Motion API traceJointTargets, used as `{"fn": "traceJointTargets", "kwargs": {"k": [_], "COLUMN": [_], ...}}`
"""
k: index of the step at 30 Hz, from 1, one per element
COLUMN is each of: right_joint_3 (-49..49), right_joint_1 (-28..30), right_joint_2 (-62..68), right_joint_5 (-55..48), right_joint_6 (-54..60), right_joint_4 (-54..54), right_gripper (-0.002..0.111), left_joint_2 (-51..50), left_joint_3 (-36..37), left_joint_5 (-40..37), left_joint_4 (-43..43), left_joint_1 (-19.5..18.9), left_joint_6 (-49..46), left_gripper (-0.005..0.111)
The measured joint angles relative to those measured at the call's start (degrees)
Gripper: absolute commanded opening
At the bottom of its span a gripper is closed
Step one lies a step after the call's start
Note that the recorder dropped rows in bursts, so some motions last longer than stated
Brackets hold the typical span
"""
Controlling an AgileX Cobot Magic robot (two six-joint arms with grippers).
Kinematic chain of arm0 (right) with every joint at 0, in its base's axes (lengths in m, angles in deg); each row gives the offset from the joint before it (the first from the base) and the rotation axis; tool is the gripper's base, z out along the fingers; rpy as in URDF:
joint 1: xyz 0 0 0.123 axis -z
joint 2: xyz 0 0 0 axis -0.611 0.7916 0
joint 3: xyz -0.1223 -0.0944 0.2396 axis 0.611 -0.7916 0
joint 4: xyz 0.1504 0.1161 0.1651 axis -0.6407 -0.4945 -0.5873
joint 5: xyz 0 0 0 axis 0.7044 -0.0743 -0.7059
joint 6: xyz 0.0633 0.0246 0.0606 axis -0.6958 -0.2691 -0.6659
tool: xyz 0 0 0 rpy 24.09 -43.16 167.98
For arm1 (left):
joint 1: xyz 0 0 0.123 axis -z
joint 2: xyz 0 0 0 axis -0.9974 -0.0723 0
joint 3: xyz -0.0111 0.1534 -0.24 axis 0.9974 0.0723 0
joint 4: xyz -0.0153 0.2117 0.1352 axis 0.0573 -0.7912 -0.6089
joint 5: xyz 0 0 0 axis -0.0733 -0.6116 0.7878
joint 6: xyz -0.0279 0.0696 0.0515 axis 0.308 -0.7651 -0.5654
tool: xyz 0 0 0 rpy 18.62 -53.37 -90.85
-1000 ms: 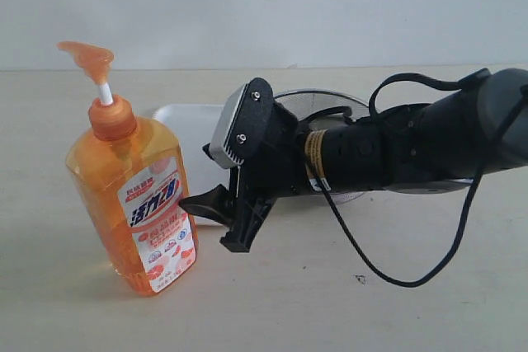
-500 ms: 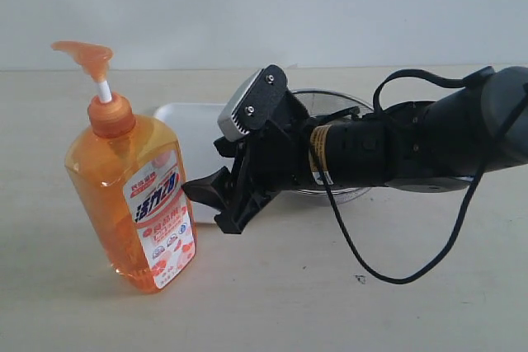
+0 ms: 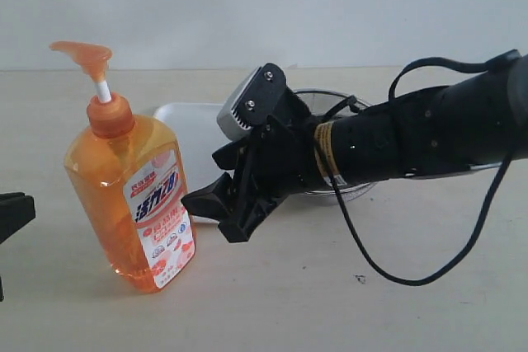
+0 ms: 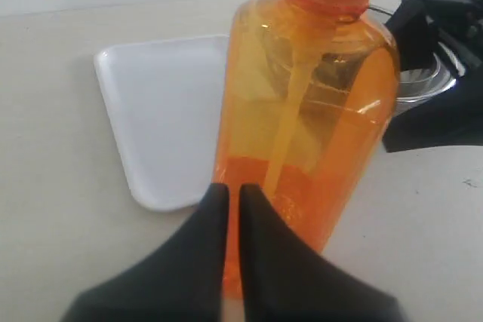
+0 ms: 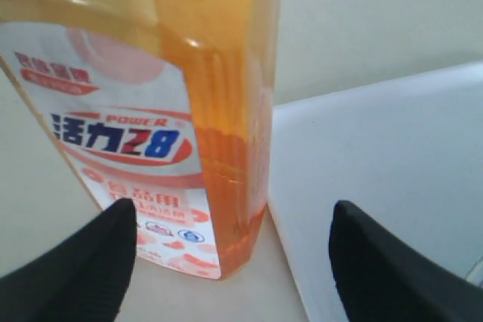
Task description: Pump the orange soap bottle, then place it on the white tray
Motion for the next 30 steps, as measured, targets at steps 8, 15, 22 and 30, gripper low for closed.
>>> {"fn": "traceJointTargets", "kwargs": {"k": [8, 15, 22, 30], "right_joint_3": [0.1, 1.2, 1.6, 1.6], "right_joint_1": [0.0, 0.0, 0.0, 0.0], "right_joint_2": [-4.9, -4.9, -5.0, -5.0], "right_joint_5": [-6.4, -15.3, -12.6, -9.1], "right_joint_6": [-4.4, -1.3, -0.3, -0.3], "right_joint_4": [5.7, 3.8, 3.0, 3.0], "right_gripper": [0.065, 0.065, 0.065, 0.053], "left_joint_2": [-5.3, -10.0, -11.7, -11.6], "left_joint_3": [-3.9, -4.0, -4.0, -4.0], "left_joint_5": [0.0, -11.6, -7.7, -4.0], "left_joint_4": [0.3, 0.4, 0.5, 0.5], "left_joint_1": [0.0, 0.0, 0.0, 0.0], "left_joint_6": [0.0, -2.4, -2.8, -3.0], "left_gripper": [0.005, 0.005, 0.005, 0.005]}}
